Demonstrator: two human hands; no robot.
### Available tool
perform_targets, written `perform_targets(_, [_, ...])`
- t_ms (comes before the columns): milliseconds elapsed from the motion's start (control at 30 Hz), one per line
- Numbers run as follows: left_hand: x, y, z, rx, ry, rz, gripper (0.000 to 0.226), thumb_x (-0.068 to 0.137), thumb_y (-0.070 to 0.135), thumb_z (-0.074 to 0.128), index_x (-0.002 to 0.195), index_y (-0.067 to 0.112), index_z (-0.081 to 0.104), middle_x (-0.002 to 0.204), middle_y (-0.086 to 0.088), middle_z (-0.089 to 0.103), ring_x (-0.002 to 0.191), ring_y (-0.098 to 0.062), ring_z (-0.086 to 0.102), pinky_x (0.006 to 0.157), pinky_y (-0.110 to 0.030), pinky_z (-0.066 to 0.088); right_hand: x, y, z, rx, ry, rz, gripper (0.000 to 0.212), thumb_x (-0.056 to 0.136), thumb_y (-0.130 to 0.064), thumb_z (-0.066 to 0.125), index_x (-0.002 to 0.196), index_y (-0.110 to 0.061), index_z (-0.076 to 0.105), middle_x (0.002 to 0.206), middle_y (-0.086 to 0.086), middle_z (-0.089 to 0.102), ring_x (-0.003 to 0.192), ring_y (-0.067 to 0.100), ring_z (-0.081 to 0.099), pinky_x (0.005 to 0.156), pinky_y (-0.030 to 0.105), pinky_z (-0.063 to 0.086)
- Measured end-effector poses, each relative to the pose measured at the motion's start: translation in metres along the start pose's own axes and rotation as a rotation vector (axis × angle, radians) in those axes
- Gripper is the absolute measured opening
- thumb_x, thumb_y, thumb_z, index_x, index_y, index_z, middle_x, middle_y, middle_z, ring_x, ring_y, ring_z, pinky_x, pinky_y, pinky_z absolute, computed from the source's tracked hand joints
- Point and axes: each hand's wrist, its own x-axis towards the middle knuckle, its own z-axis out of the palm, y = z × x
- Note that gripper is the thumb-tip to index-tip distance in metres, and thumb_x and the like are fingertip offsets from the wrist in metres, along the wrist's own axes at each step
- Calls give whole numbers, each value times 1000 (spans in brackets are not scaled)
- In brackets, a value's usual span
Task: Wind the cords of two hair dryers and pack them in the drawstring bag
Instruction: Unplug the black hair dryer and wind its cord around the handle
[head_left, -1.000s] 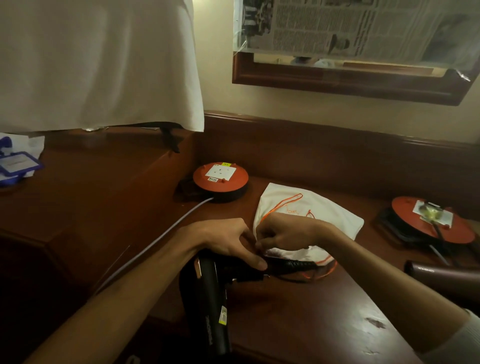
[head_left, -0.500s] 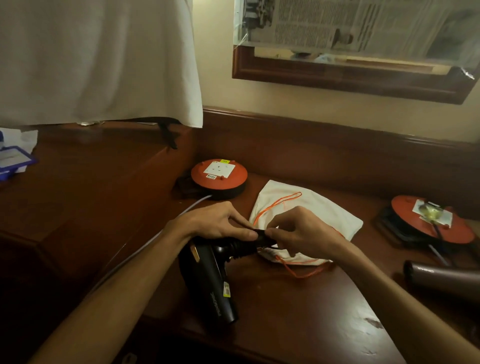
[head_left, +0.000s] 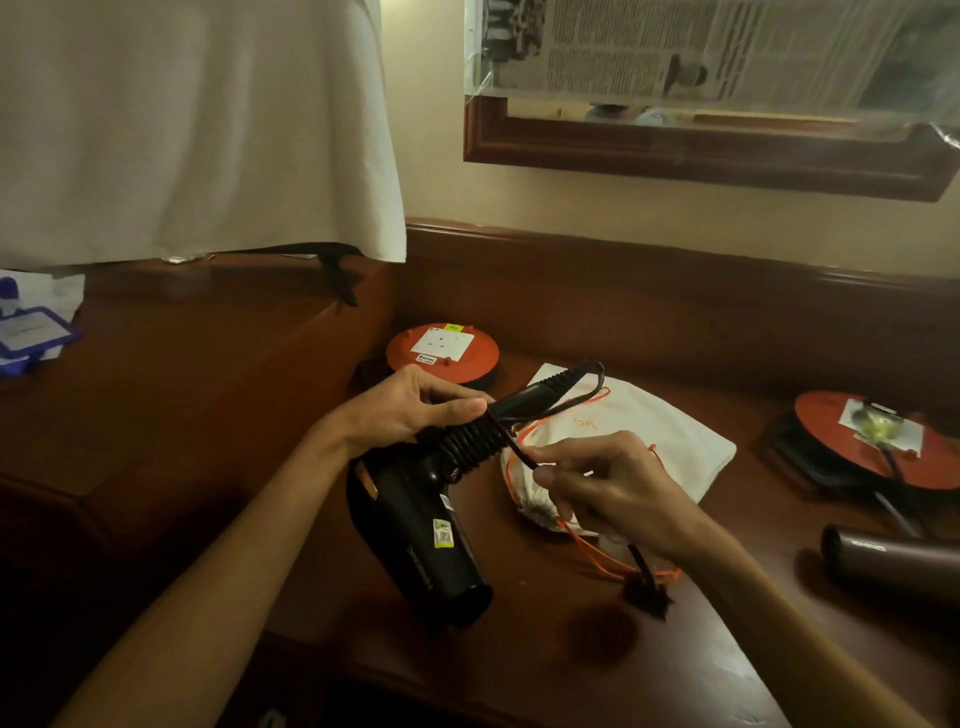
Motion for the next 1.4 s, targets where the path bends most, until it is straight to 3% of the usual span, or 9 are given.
perform_targets(167, [-3,6,14,-76,-35,28,40,78,54,74,112,32,78,114,-9,77,110,-24,73,102,-45,55,-4,12,9,-53,22,-8,32,93,-35,64,87,-8,79,56,14,64,46,13,55,48,17,42])
perform_targets(300, [-1,-3,36,-69,-37,44,60,66,81,69,106,38,79,124,3,74,117,-14,69,105,-40,49,-6,21,17,-47,56,-9,23,96,-42,62,112,-36,76,70,21,70,51,32,56,51,41,47])
perform_targets(367, [-2,-3,44,-33,-37,41,48,68,78,71,94,38,79,104,19,77,100,2,71,90,-22,50,-7,28,24,-55,53,-26,24,101,-35,59,121,-34,72,77,19,73,56,40,59,52,44,46])
perform_targets(467, [-4,-2,53,-18,-28,47,26,90,40,73,94,15,80,61,18,69,55,5,63,57,-8,43,-11,39,32,-38,75,-25,21,103,-24,57,112,-23,75,70,2,69,55,17,53,53,34,40])
perform_targets(600, [-3,-13,59,-15,1,-16,37,91,49,67,104,17,82,94,-1,80,91,-14,73,82,-29,52,-16,49,36,-24,92,16,30,103,-29,53,91,-12,75,67,14,62,58,13,50,54,28,36])
perform_targets(733, [-3,-24,66,-74,-78,-32,47,105,41,51,150,27,50,144,3,61,135,-13,56,113,-32,42,-14,48,44,13,156,71,29,104,-16,52,88,-24,74,68,-16,68,62,-3,58,59,13,40])
perform_targets(1000, [-10,-19,103,279,310,95,35,109,48,30,83,30,46,58,8,46,49,-6,44,53,-26,34,-13,38,45,3,170,111,28,98,-34,57,86,-20,78,68,3,67,60,13,55,57,30,43])
perform_targets(1300, [-3,-32,91,209,325,175,35,104,33,30,88,13,55,66,7,52,56,-3,47,54,-17,34,-58,36,-15,116,-112,261,31,103,-30,54,85,-11,70,53,22,47,43,27,43,48,30,45])
perform_targets(1400, [-6,-35,94,213,259,201,36,105,31,31,98,15,63,72,8,62,63,-2,55,59,-18,38,-54,44,-24,-21,-137,338,33,99,-38,56,86,-11,71,54,6,49,45,20,42,45,29,40])
